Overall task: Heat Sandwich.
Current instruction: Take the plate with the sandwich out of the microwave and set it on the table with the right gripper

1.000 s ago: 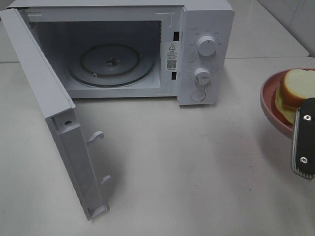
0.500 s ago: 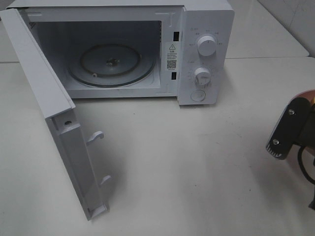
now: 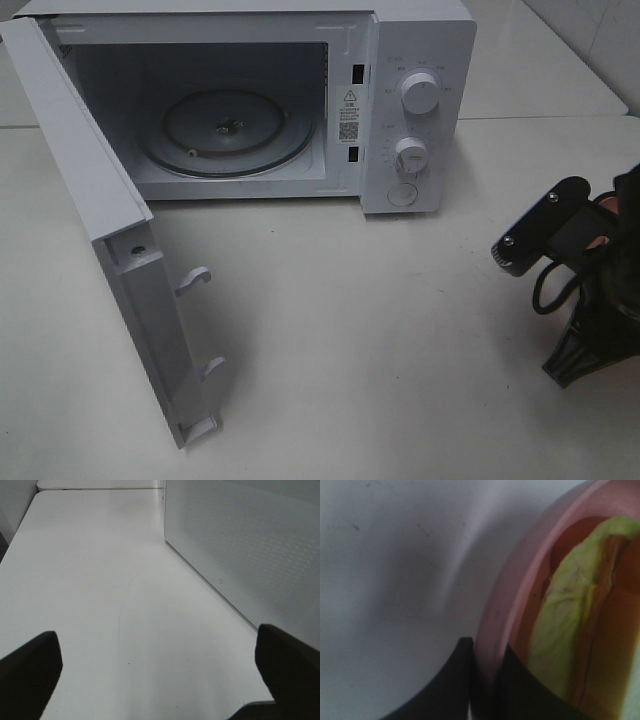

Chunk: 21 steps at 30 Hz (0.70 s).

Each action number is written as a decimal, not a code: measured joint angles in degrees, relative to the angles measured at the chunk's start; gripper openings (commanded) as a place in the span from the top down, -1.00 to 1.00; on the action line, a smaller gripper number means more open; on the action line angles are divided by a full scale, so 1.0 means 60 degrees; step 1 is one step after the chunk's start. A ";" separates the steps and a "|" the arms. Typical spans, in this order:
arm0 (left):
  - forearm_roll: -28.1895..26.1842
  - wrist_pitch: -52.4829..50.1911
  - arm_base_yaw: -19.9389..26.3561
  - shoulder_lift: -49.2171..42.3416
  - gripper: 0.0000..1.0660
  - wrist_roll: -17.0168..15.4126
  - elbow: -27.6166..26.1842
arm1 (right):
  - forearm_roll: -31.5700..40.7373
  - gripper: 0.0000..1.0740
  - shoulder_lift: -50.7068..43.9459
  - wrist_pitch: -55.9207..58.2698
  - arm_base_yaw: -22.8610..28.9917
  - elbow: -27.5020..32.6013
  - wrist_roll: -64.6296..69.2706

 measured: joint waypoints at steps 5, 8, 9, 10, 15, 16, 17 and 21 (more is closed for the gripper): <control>0.0000 0.0000 0.0000 0.0000 -0.83 0.0000 0.0000 | -0.0038 0.99 0.0735 0.0334 0.0000 -0.0583 0.0783; 0.0000 0.0000 0.0000 0.0000 -0.83 0.0000 0.0000 | -0.0057 0.99 0.1146 0.0563 0.0000 -0.0907 0.1136; 0.0000 0.0000 0.0000 0.0000 -0.83 0.0000 0.0000 | -0.0057 0.99 0.1289 0.0583 0.0000 -0.0993 0.1203; 0.0000 0.0000 0.0000 0.0000 -0.83 0.0000 0.0000 | -0.0067 0.99 0.1499 0.0583 0.0000 -0.1136 0.1356; 0.0000 0.0000 0.0000 0.0000 -0.83 0.0000 0.0000 | -0.0067 0.97 0.2053 0.0563 0.0000 -0.1432 0.1728; 0.0000 0.0000 0.0000 0.0000 -0.83 0.0000 0.0000 | -0.0067 0.97 0.2053 0.0563 0.0000 -0.1432 0.1728; 0.0000 0.0000 0.0000 0.0000 -0.83 0.0000 0.0000 | -0.0067 0.97 0.2149 0.0563 0.0000 -0.1490 0.1786; 0.0000 0.0000 0.0000 0.0000 -0.83 0.0000 0.0000 | -0.0076 0.96 0.2559 0.0563 0.0000 -0.1728 0.1872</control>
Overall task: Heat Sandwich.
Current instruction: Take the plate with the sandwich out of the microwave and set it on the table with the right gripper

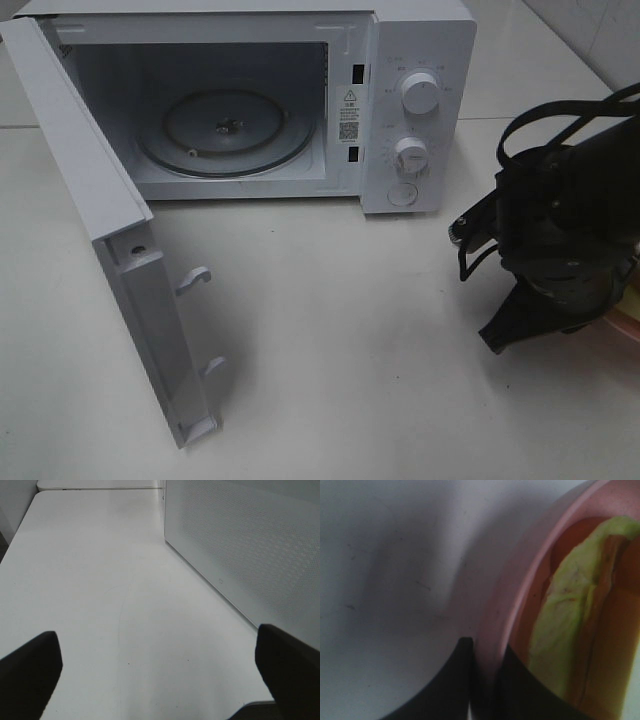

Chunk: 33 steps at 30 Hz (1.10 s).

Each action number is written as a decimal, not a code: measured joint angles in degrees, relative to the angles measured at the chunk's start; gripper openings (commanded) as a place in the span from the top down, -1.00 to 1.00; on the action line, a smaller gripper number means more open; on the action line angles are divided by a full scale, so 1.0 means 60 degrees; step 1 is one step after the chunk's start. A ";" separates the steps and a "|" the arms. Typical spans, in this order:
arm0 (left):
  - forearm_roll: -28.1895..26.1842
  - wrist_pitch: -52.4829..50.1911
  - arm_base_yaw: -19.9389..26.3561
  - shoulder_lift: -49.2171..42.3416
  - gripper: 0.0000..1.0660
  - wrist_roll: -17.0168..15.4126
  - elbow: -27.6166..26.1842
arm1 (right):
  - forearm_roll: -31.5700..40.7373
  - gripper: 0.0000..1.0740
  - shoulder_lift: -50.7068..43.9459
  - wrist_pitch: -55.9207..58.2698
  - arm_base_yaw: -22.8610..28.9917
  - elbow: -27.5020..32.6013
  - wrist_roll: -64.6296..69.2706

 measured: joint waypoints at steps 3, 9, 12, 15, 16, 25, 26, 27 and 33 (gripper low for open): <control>0.0000 0.0000 0.0000 0.0000 -0.83 0.0000 0.0000 | -0.0010 0.95 0.0458 -0.0067 -0.0086 -0.0191 0.0067; 0.0000 0.0000 0.0000 0.0000 -0.83 0.0000 0.0000 | -0.0010 0.93 0.0812 -0.0143 -0.0401 -0.0239 0.0353; 0.0000 0.0000 0.0000 0.0000 -0.83 0.0000 0.0000 | -0.0038 0.93 0.1003 -0.0277 -0.0516 -0.0248 0.0449; 0.0000 0.0000 0.0000 0.0000 -0.83 0.0000 0.0000 | -0.0076 0.93 0.1108 -0.0401 -0.0516 -0.0248 0.0468; 0.0000 0.0000 0.0000 0.0000 -0.83 0.0000 0.0000 | -0.0076 0.92 0.1241 -0.0544 -0.0516 -0.0258 0.0477; 0.0000 0.0000 0.0000 0.0000 -0.83 0.0000 0.0000 | -0.0172 0.82 0.1576 -0.0773 -0.0516 -0.0277 0.0487; 0.0000 0.0000 0.0000 0.0000 -0.83 0.0000 0.0000 | -0.0181 0.79 0.1576 -0.0764 -0.0516 -0.0277 0.0487; 0.0000 0.0000 0.0000 0.0000 -0.83 0.0000 0.0000 | -0.0181 0.79 0.1576 -0.0764 -0.0516 -0.0277 0.0487; 0.0000 0.0000 0.0000 0.0000 -0.83 0.0000 0.0000 | -0.0115 0.39 0.1576 -0.0659 -0.0516 -0.0296 0.0477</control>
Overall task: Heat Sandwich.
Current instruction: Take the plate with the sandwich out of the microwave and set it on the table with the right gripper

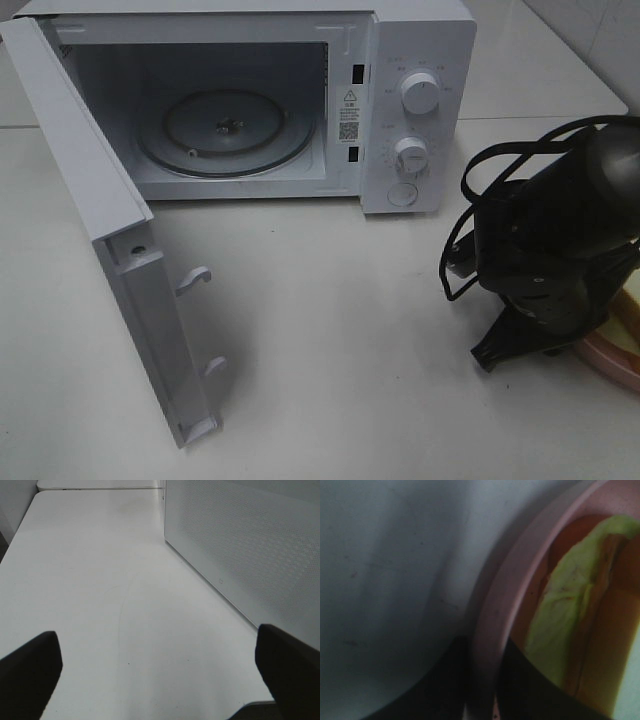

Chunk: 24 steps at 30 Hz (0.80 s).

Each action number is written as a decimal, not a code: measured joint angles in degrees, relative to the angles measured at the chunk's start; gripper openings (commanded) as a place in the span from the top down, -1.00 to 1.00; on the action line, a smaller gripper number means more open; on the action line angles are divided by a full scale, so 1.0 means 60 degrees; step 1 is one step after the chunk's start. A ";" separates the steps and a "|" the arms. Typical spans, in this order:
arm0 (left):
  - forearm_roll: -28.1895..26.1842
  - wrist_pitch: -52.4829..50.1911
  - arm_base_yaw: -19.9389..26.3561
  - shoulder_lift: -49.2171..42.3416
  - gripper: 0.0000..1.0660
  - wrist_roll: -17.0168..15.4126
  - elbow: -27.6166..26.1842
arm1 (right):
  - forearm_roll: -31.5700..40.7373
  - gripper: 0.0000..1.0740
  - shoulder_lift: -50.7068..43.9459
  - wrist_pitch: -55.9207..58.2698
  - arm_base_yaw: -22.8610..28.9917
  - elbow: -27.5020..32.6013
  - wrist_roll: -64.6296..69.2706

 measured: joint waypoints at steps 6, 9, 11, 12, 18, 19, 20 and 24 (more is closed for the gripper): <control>0.0000 0.0000 0.0000 0.0000 -0.83 0.0000 0.0000 | 0.0392 0.06 -0.0019 0.0325 -0.0048 -0.0220 -0.0497; 0.0000 0.0000 0.0000 0.0000 -0.83 0.0000 0.0000 | 0.0630 -0.01 -0.0201 0.0286 -0.0048 -0.0267 -0.0793; 0.0000 0.0000 0.0000 0.0000 -0.83 0.0000 0.0000 | 0.0812 -0.05 -0.0382 0.0153 -0.0048 -0.0277 -0.0945; 0.0000 0.0000 0.0000 0.0000 -0.83 0.0000 0.0000 | 0.0945 -0.11 -0.0621 0.0115 -0.0048 -0.0277 -0.1070; 0.0000 0.0000 0.0000 0.0000 -0.83 0.0000 0.0000 | 0.1518 -0.38 -0.1404 0.0105 -0.0048 -0.0277 -0.2005; 0.0000 0.0000 0.0000 0.0000 -0.83 0.0000 0.0000 | 0.1671 -0.43 -0.1585 0.0105 -0.0048 -0.0277 -0.2273; 0.0000 0.0000 0.0000 0.0000 -0.83 0.0000 0.0000 | 0.1977 -0.54 -0.1900 0.0105 -0.0048 -0.0277 -0.2788; 0.0000 0.0000 0.0000 0.0000 -0.83 0.0000 0.0000 | 0.2435 -0.57 -0.2578 0.0105 -0.0048 -0.0277 -0.3505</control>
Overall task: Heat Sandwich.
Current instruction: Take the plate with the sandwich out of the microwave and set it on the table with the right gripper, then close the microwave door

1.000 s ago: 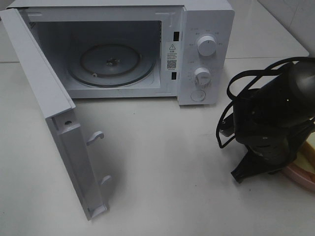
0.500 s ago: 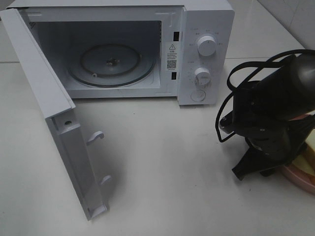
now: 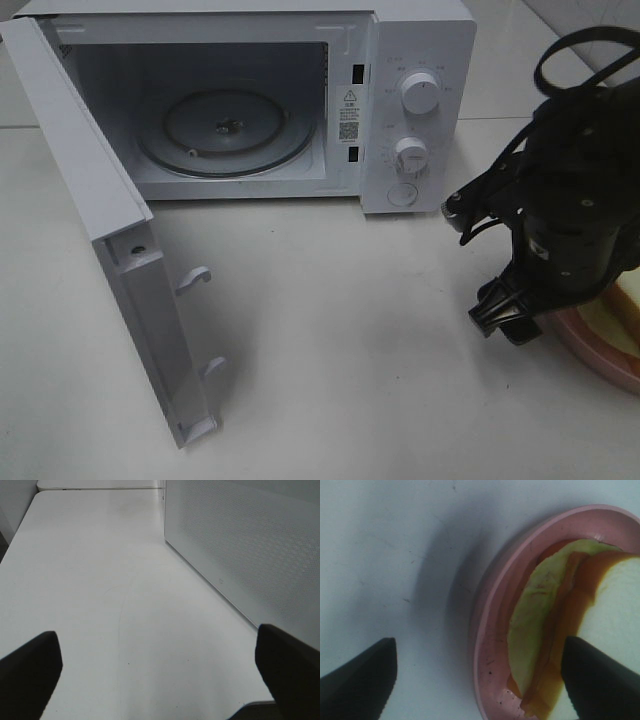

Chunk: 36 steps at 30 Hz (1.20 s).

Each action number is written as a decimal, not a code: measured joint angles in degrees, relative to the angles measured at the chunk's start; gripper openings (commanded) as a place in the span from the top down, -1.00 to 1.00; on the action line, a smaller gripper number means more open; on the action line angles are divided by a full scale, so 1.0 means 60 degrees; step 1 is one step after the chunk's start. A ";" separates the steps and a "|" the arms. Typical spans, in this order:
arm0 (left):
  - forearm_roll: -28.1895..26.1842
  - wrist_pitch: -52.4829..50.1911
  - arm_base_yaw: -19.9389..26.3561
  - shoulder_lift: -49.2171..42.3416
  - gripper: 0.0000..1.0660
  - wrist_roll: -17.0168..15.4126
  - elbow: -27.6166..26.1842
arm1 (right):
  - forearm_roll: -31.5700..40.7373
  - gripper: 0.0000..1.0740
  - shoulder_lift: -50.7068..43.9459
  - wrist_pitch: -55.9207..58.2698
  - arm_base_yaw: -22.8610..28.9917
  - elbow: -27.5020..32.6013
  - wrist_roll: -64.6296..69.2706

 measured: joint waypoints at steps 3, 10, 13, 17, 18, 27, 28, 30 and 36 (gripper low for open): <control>0.0000 0.0000 0.0000 0.0000 -0.83 0.0000 0.0000 | 0.0201 -0.55 -0.0392 0.0010 0.0000 0.0000 -0.0334; 0.0000 0.0000 0.0000 0.0000 -0.83 0.0000 0.0000 | 0.0869 -0.55 -0.1709 0.0095 0.0000 0.0000 -0.1385; 0.0000 0.0000 0.0000 0.0000 -0.83 0.0000 0.0000 | 0.1318 -0.54 -0.2435 0.0306 0.0000 0.0000 -0.1881; 0.0000 0.0000 0.0000 0.0000 -0.83 0.0000 0.0000 | 0.1872 -0.52 -0.3209 0.0544 0.0000 0.0000 -0.2330; 0.0000 0.0000 0.0000 0.0000 -0.83 0.0000 0.0000 | 0.2044 -0.51 -0.3419 0.0602 0.0000 0.0000 -0.2483; 0.0000 0.0000 0.0000 0.0000 -0.83 0.0000 0.0000 | 0.3552 -0.47 -0.5185 0.1050 0.0000 0.0000 -0.3772; 0.0000 0.0000 0.0000 0.0000 -0.83 0.0000 0.0000 | 0.3552 -0.47 -0.5185 0.1050 0.0000 0.0000 -0.3772; 0.0000 0.0000 0.0000 0.0000 -0.83 0.0000 0.0000 | 0.3887 -0.46 -0.5519 0.1165 0.0000 0.0000 -0.4049; 0.0000 0.0000 0.0000 0.0000 -0.83 0.0000 0.0000 | 0.4937 -0.44 -0.6761 0.1709 0.0000 0.0000 -0.5052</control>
